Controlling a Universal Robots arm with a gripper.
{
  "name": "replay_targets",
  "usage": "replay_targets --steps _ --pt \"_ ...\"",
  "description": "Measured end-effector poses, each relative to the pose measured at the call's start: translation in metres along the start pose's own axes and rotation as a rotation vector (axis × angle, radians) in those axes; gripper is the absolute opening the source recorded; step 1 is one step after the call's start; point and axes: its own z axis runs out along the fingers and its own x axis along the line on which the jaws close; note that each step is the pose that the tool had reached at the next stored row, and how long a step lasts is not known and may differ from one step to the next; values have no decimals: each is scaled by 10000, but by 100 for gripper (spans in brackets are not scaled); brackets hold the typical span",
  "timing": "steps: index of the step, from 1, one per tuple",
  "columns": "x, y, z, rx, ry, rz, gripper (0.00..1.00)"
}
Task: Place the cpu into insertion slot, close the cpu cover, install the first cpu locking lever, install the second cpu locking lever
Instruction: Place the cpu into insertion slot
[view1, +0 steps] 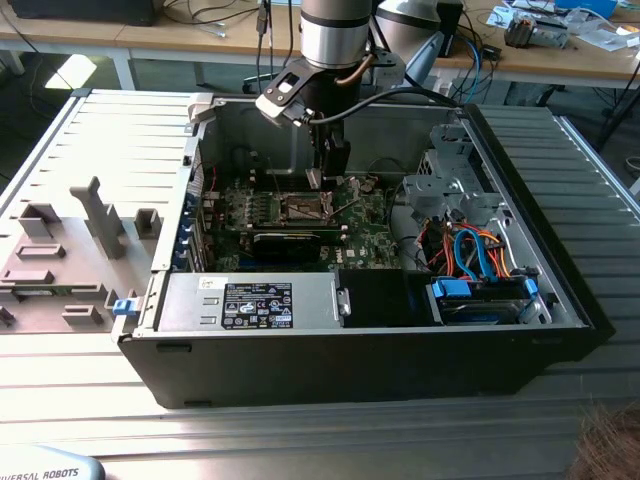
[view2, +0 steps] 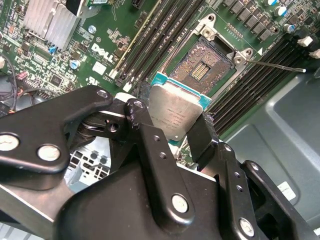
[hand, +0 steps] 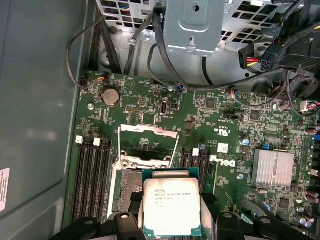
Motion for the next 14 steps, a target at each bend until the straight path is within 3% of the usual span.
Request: replay_targets --steps 14 --pt "0 0 0 3 -1 71 54"
